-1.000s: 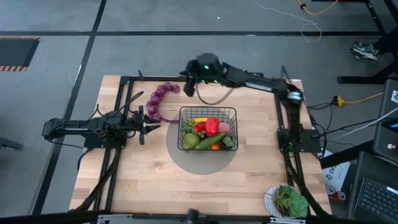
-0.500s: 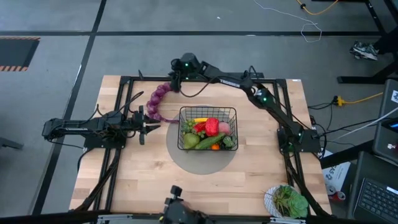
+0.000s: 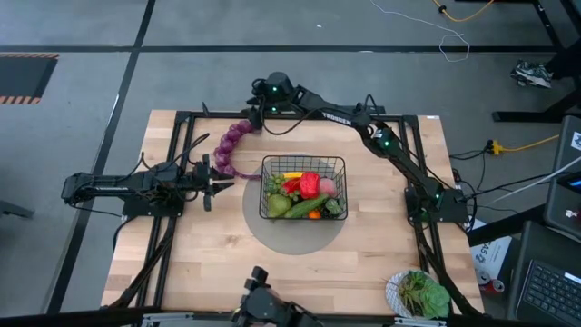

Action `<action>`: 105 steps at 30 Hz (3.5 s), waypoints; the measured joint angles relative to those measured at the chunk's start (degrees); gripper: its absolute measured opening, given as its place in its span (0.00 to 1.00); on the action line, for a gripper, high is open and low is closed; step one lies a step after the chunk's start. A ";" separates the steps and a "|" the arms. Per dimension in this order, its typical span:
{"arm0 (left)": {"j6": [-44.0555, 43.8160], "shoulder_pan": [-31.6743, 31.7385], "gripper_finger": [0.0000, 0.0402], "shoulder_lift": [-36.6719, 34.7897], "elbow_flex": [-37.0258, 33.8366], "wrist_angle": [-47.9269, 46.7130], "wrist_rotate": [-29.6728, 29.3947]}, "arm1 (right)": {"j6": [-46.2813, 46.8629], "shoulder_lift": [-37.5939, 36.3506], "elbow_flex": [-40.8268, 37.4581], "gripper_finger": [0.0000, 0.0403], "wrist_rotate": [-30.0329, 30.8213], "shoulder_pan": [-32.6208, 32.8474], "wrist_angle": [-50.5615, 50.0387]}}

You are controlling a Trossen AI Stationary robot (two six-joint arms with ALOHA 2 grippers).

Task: Build produce basket
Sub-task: Put the purple garlic into the wire basket

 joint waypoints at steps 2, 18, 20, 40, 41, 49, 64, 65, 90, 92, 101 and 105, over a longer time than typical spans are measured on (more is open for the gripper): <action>-0.01 -0.01 0.24 0.01 -0.02 0.00 0.00 | 0.14 -0.01 0.00 0.59 -0.25 -0.30 -2.75; -0.01 0.01 0.24 0.00 0.00 0.00 0.00 | 3.00 0.06 -0.48 0.56 -4.02 -3.29 -19.43; 0.00 0.00 0.24 0.01 -0.01 0.00 0.00 | 2.88 0.06 -0.48 0.56 -6.10 -2.56 -18.45; -0.01 0.00 0.24 0.01 -0.01 0.00 -0.01 | -12.93 -1.85 0.72 0.56 12.60 11.74 -24.55; -0.01 0.00 0.24 -0.01 -0.01 -0.01 -0.02 | -12.13 -2.60 0.74 0.56 12.91 11.15 -24.64; -0.01 0.01 0.24 -0.01 0.00 0.00 -0.04 | -8.98 -12.12 0.79 0.56 6.89 8.34 -36.87; -0.01 -0.01 0.24 0.01 -0.01 0.00 -0.23 | -6.48 -30.99 0.72 0.37 10.87 14.10 -78.24; 0.00 -0.01 0.24 0.00 -0.02 0.00 -0.23 | -5.49 -32.19 0.08 0.35 13.32 14.88 -77.68; 0.00 0.00 0.24 0.00 0.00 0.00 -0.26 | 24.67 -97.66 -91.08 0.01 31.78 40.76 -27.71; 0.00 -0.01 0.24 -0.01 -0.02 0.00 -0.26 | 18.49 -101.81 -100.99 0.01 30.54 42.75 -12.24; -0.01 0.01 0.24 -0.01 -0.02 0.00 -0.26 | 4.36 -115.27 -129.43 0.03 31.22 43.90 29.57; 0.00 0.00 0.24 0.01 -0.01 -0.01 -0.28 | 2.98 -121.26 -133.64 0.01 32.93 42.46 32.98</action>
